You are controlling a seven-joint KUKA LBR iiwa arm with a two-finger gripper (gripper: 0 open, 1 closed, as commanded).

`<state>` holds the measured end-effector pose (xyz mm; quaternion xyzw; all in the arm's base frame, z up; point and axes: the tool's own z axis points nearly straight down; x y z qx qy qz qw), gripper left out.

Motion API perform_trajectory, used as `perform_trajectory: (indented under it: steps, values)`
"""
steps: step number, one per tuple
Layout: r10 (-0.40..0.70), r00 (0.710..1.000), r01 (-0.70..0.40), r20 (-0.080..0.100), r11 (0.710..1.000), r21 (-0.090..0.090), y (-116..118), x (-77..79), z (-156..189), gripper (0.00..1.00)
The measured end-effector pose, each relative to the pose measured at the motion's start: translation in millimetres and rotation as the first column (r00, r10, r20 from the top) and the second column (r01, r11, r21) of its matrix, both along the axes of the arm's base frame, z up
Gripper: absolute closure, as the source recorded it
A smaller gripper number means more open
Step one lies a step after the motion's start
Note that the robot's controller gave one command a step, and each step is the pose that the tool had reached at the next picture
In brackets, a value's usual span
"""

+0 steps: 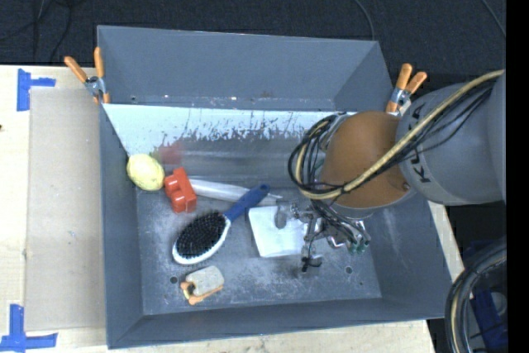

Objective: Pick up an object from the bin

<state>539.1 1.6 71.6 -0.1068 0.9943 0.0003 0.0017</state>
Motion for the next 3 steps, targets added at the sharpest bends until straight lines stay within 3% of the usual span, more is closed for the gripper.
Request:
perform_trajectory:
  steps: [1, 3]
  values:
    - [-0.234, 0.972, 0.234, -0.003, 0.972, 0.002, -15.1, -66.1, -1.4, 1.0]
    - [-0.234, 0.972, 0.234, -0.002, 0.972, 0.002, -15.1, -66.1, -1.2, 1.0]
